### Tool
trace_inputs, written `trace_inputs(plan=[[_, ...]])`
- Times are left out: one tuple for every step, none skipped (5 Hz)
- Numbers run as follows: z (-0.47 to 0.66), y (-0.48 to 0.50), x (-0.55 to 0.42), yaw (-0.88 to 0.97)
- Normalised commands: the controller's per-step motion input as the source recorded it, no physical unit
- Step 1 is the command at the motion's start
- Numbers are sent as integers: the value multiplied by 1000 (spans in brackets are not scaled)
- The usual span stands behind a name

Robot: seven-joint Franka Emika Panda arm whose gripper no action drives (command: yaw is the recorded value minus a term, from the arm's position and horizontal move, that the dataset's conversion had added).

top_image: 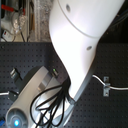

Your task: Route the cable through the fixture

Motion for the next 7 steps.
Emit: trace_inputs(plan=[[457, 0, -210, -137], [406, 12, -241, -149], [252, 160, -200, -251], [103, 295, -147, -326], [79, 220, -183, -171], [178, 81, -293, -109], [9, 82, -364, 0]])
